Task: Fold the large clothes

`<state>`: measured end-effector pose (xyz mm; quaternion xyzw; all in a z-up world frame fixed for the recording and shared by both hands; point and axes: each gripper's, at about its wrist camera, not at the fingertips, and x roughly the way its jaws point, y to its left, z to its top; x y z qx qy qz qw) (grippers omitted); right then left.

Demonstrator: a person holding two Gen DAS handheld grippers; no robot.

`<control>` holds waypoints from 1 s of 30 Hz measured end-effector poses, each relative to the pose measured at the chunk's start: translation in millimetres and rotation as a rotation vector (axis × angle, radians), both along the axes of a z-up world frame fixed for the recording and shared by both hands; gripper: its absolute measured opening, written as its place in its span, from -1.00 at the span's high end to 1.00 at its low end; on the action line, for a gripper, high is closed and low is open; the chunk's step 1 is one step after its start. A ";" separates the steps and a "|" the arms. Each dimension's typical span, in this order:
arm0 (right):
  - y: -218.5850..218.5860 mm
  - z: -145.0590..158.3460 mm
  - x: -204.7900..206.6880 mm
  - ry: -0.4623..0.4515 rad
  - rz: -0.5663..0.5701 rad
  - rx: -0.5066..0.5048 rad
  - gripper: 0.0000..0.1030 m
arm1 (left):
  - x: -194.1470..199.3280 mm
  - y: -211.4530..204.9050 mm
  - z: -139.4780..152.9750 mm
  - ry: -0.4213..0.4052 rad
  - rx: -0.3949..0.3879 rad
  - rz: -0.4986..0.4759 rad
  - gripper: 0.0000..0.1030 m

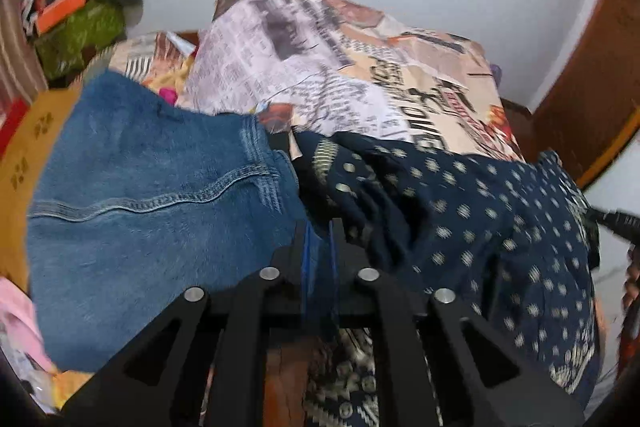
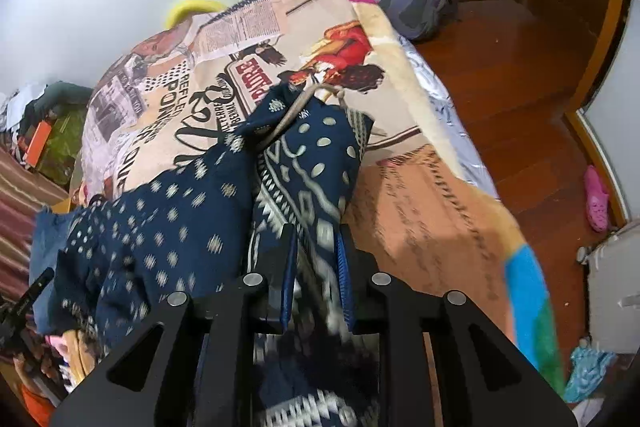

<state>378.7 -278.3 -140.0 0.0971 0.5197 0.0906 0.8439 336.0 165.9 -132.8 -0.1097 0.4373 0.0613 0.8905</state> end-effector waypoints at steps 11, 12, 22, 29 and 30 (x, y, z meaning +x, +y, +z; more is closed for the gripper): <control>3.9 86.8 -104.4 -0.266 0.156 -0.126 -0.01 | -72.7 -20.4 60.4 -0.098 0.003 -0.011 -0.30; 4.9 91.3 -113.4 -0.289 0.164 -0.135 -0.16 | -77.6 -21.3 62.7 -0.103 0.005 -0.011 -0.30; 2.7 76.0 -175.0 -0.283 0.176 -0.145 -0.30 | -141.8 -28.6 41.5 -0.041 0.026 -0.055 -0.40; -4.8 41.1 -205.7 -0.200 0.167 -0.177 -0.30 | -180.5 -26.7 -14.6 0.095 -0.047 -0.052 -0.40; -5.2 33.7 -208.6 -0.180 0.163 -0.183 -0.30 | -184.9 -27.1 -21.9 0.112 -0.059 -0.051 -0.40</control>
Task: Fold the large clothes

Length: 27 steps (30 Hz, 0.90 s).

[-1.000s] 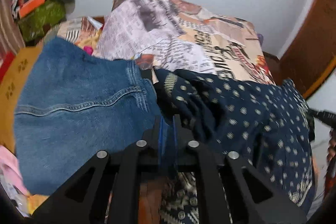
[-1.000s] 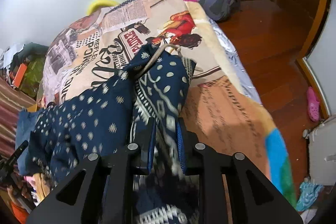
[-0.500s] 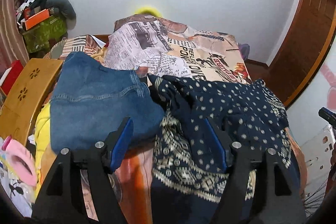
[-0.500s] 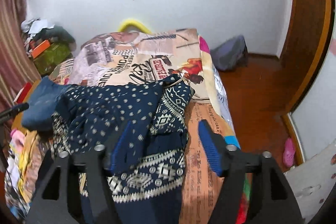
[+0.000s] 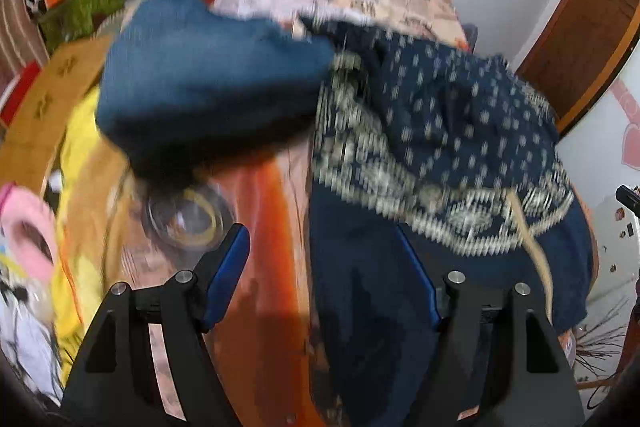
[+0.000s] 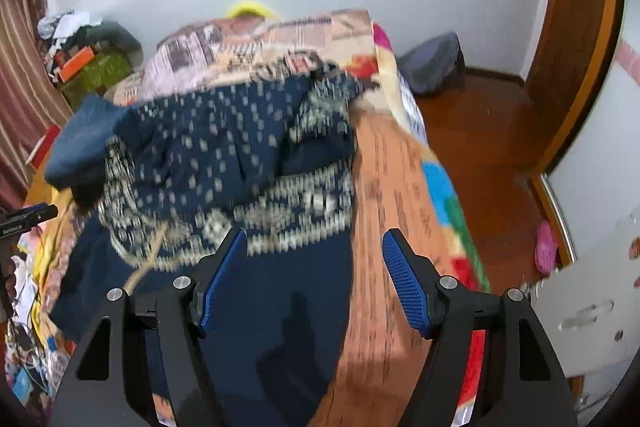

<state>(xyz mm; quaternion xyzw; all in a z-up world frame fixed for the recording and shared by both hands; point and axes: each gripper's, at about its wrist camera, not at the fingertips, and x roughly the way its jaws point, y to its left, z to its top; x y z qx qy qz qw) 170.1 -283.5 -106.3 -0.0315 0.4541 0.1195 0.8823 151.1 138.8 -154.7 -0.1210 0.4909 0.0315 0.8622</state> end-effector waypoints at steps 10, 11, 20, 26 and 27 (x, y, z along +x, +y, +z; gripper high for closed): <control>-9.2 -58.0 -27.1 0.190 -0.028 0.055 -0.29 | -29.9 -12.6 -59.2 0.130 -0.162 0.000 -0.40; -10.0 -66.7 -28.3 0.223 -0.036 0.069 -0.29 | -30.4 -15.3 -66.6 0.148 -0.178 0.000 -0.40; -17.2 -73.2 -30.3 0.215 -0.077 0.245 -0.18 | -29.4 -19.8 -81.4 0.127 -0.387 0.022 -0.40; -19.9 -71.3 -22.0 0.256 -0.090 0.356 0.80 | -21.8 -40.3 -59.0 0.063 -0.324 -0.075 0.28; -20.4 -68.6 -21.3 0.250 -0.090 0.367 0.82 | -18.2 -39.1 -55.1 0.052 -0.322 -0.080 0.54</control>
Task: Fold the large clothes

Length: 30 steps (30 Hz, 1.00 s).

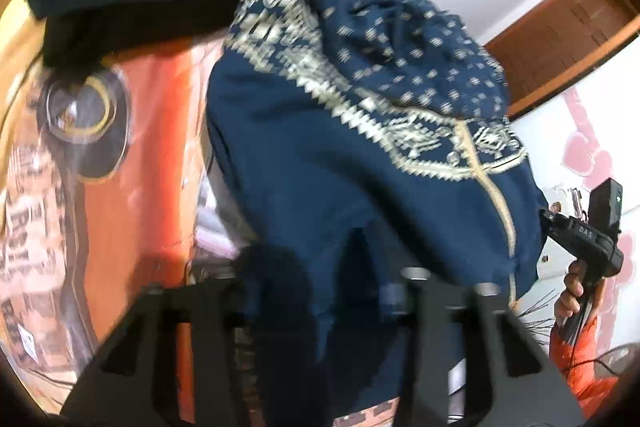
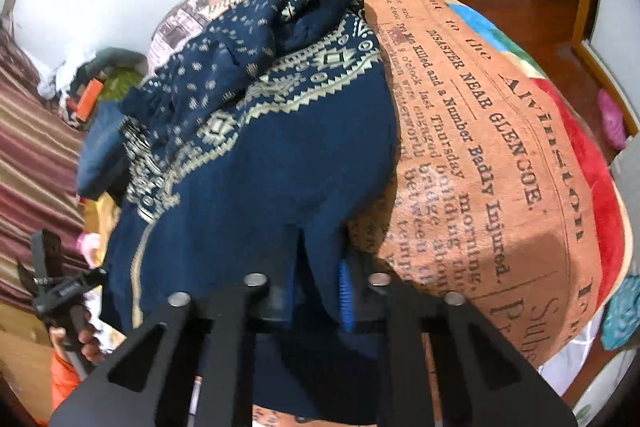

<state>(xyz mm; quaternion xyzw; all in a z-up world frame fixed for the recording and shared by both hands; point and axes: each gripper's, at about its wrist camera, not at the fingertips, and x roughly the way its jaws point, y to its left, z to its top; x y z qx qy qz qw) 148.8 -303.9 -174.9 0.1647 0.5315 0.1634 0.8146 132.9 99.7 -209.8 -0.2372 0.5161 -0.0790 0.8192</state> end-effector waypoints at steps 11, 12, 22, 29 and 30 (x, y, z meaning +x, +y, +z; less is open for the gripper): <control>21.7 74.7 43.1 -0.199 0.080 0.071 0.85 | 39.2 18.0 94.2 -0.259 -0.053 -0.020 0.85; 23.1 80.4 52.2 -0.212 0.083 0.074 0.85 | 48.5 19.8 107.5 -0.292 -0.045 -0.020 0.85; 39.0 93.5 167.3 -0.320 0.003 -0.010 0.85 | 155.9 59.9 141.6 -0.384 0.038 0.136 0.85; 34.5 34.3 229.2 -0.179 -0.041 -0.057 0.85 | 223.0 73.0 75.0 -0.229 0.133 0.167 0.85; 35.4 23.4 234.5 -0.158 -0.043 -0.070 0.85 | 225.2 72.6 68.0 -0.216 0.149 0.160 0.84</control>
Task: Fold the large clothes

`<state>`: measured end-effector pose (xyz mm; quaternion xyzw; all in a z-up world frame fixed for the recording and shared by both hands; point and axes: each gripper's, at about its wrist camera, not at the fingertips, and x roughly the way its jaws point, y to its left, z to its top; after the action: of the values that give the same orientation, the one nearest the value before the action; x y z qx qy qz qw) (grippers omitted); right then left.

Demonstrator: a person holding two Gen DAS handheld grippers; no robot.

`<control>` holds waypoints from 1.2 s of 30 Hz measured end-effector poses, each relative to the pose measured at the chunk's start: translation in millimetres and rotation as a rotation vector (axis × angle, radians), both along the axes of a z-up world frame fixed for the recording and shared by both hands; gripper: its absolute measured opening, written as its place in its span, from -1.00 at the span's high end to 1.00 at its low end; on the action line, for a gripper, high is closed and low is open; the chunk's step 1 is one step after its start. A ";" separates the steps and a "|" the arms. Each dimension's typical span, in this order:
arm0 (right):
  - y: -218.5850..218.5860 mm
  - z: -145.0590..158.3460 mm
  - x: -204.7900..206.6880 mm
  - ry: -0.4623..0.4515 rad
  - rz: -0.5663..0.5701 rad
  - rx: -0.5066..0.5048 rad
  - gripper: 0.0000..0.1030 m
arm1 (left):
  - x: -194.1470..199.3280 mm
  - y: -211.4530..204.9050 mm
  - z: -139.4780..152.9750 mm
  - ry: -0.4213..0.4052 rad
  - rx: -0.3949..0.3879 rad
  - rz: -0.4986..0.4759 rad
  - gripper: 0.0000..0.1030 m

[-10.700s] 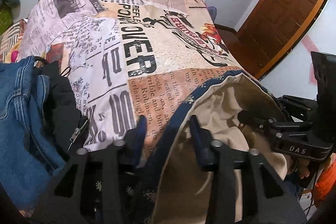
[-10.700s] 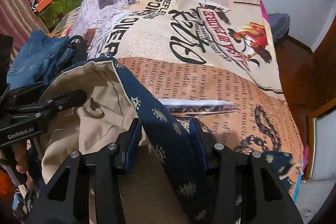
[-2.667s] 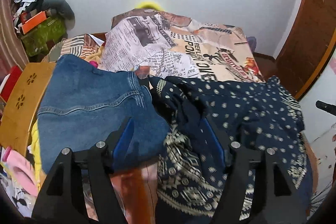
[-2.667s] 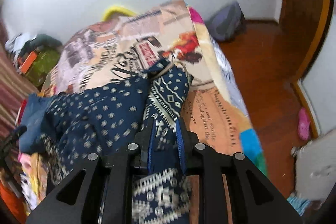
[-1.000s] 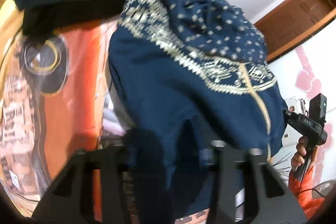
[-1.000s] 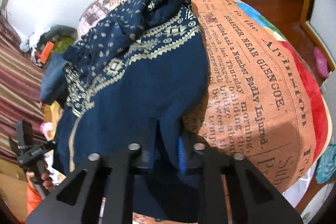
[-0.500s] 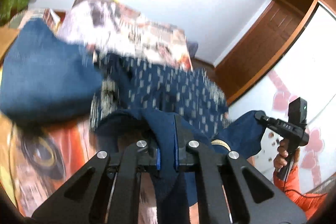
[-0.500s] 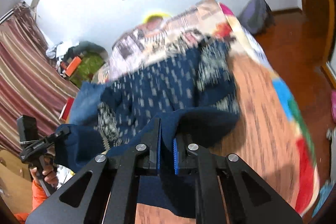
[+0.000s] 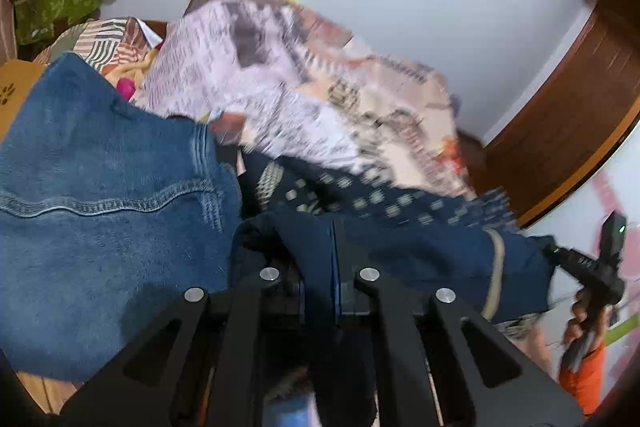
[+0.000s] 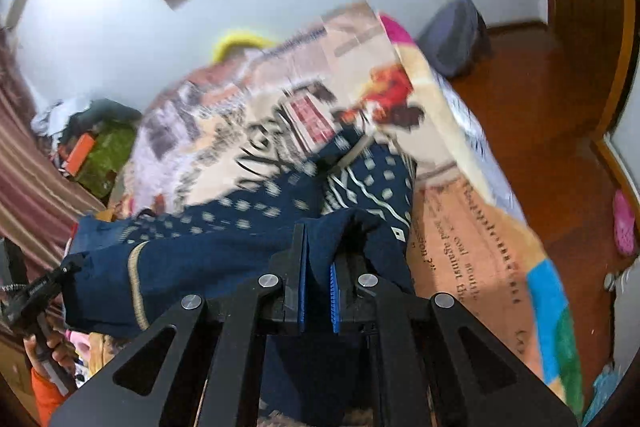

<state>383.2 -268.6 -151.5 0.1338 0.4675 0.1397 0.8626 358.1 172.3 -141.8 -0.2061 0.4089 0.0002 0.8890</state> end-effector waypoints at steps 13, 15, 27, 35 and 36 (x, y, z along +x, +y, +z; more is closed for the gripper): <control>20.3 19.3 -23.1 -0.022 0.121 -0.260 0.53 | -9.0 -22.6 0.9 0.054 0.103 -0.101 -0.04; 18.6 29.7 -38.8 -0.044 0.137 -0.271 0.28 | -19.3 -28.6 9.1 0.031 0.125 -0.112 -0.07; 16.2 49.3 -103.7 -0.126 0.205 -0.350 -0.07 | -85.7 -51.9 4.1 0.059 0.304 -0.133 -0.60; 12.9 27.6 -109.8 -0.070 0.193 -0.371 -0.07 | -88.4 -43.6 -33.6 0.160 0.401 -0.083 -0.60; 13.1 25.0 -108.2 -0.064 0.188 -0.377 -0.07 | -85.7 -43.2 -36.6 0.159 0.436 -0.069 -0.60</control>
<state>275.1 -255.4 -126.5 -0.0783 0.4681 0.1338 0.8699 272.5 129.1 -178.4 0.0055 0.4745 0.0745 0.8771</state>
